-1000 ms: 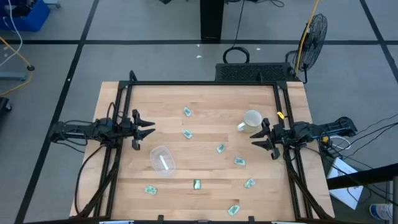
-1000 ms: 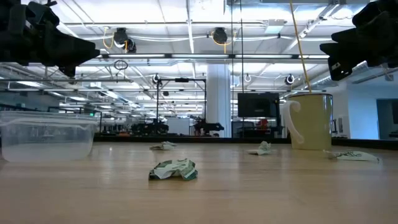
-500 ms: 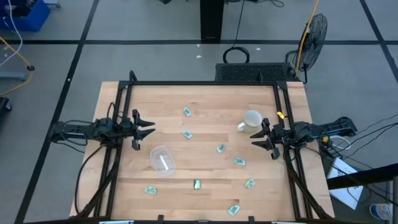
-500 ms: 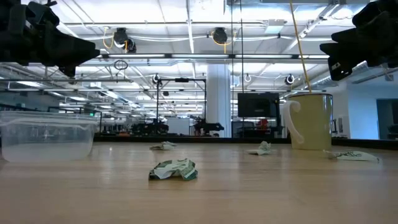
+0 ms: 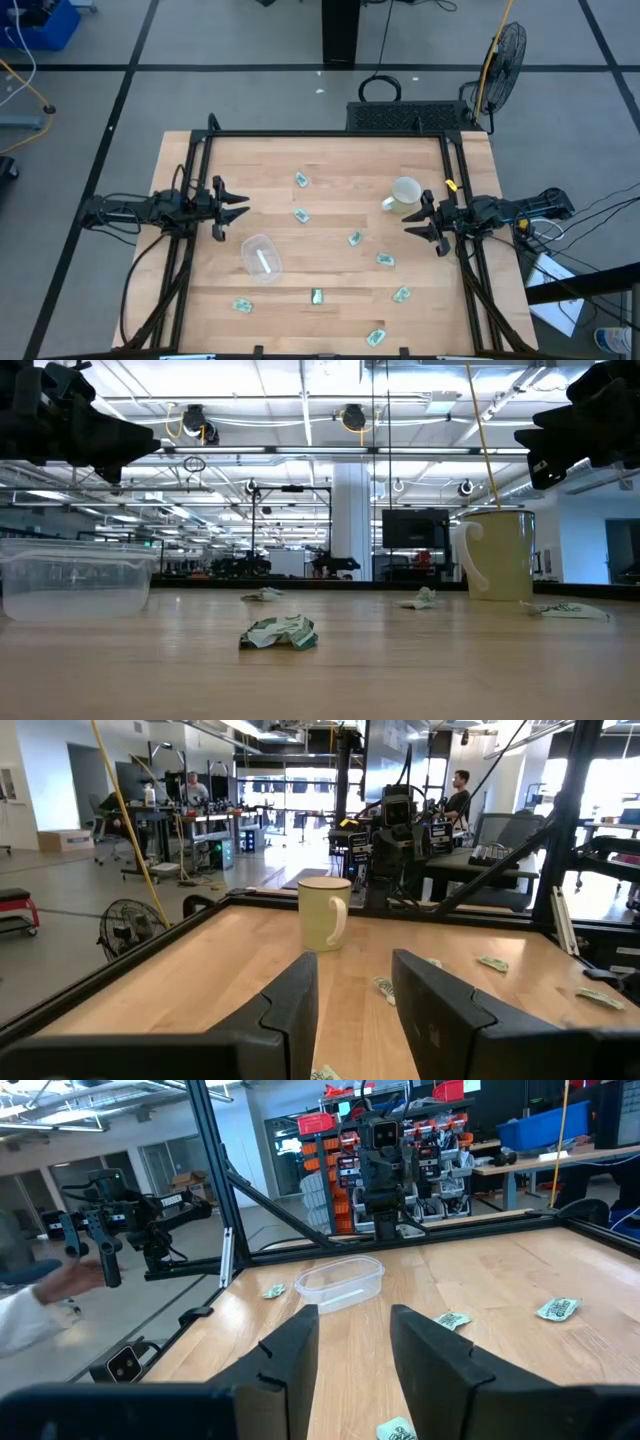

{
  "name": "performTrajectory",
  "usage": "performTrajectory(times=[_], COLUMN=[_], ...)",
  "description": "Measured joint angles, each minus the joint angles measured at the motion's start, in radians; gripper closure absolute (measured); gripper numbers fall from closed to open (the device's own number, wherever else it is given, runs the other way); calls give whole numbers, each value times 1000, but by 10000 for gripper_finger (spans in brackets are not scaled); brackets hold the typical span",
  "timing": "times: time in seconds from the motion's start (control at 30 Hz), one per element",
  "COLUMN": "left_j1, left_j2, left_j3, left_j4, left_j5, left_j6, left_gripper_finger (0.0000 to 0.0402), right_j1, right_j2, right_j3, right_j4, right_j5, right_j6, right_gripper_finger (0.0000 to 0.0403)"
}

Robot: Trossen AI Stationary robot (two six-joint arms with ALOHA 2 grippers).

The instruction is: Pick and place Stevia / Truvia into bins

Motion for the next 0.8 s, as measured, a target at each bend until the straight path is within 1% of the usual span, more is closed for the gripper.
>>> performTrajectory(times=[0.17, 0.3, 0.53, 0.8], left_j1=[0, 0, 0, 0], left_j2=[0, 0, 0, 0], left_j3=[0, 0, 0, 0], left_j4=[1, 28, 127, 167], left_j5=[0, -1, -1, -1], left_j6=[3, 61, 58, 55], left_gripper_finger=[266, 266, 266, 266], right_j1=[0, 0, 0, 0], right_j2=[0, 0, 0, 0], right_j3=[0, 0, -1, -1], right_j4=[0, 0, -3, -2], right_j5=[0, 0, 0, 1], right_j6=[0, -1, -140, -261], right_gripper_finger=[284, 284, 284, 284])
